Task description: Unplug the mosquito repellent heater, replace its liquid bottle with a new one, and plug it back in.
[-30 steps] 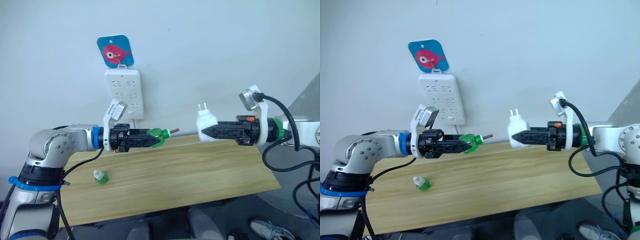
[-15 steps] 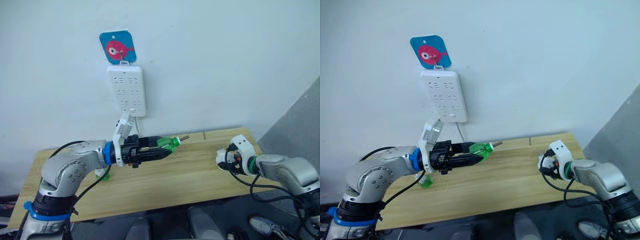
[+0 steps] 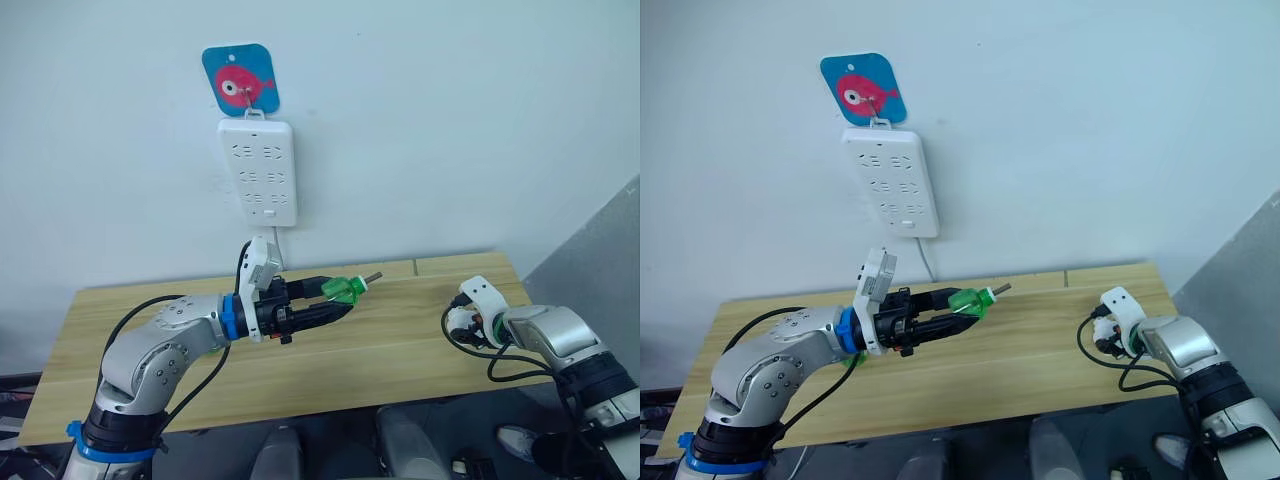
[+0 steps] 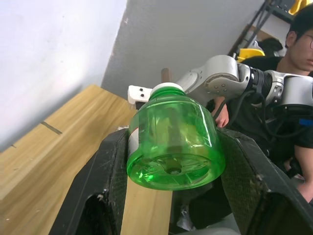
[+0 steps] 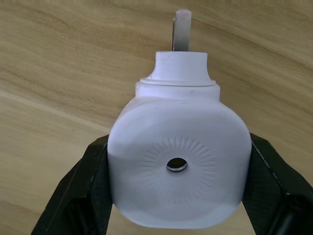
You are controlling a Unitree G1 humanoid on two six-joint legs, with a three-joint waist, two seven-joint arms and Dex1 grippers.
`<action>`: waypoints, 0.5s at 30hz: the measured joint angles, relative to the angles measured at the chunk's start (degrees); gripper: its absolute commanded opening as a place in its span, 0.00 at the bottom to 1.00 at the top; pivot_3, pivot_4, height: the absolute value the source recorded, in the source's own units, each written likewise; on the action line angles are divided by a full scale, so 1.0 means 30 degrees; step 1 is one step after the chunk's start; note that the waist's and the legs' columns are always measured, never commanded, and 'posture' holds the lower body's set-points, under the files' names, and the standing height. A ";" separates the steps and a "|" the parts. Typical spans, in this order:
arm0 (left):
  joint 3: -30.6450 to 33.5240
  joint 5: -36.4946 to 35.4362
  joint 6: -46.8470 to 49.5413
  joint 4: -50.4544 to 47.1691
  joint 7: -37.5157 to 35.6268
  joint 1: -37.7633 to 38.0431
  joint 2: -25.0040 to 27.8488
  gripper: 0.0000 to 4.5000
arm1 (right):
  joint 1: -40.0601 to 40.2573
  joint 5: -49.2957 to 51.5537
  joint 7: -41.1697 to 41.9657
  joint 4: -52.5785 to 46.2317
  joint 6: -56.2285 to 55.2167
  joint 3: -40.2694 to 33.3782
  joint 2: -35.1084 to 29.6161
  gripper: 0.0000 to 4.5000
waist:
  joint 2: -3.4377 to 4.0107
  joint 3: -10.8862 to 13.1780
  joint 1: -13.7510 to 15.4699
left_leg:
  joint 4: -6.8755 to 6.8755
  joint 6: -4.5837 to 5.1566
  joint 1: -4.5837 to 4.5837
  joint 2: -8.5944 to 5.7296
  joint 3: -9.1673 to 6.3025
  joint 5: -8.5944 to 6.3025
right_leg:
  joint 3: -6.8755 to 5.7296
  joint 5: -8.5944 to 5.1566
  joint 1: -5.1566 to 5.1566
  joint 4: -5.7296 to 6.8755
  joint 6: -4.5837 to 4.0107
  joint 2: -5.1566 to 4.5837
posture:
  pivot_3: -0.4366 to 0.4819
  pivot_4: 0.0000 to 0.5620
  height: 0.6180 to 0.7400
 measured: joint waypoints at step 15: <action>-0.0869 0.1297 -0.1634 0.0531 -0.0710 0.0027 -0.0263 0.51 | -0.0242 0.0595 0.0910 -0.3961 0.4219 -0.3586 -0.0353 1.00 | 0.0003 0.0137 0.0332 | -0.0001 -0.0003 -0.0021 -0.0009 -0.0011 0.0001 | -0.0019 0.0000 -0.0013 -0.0004 0.0000 -0.0014 | 0.34 0.29 0.83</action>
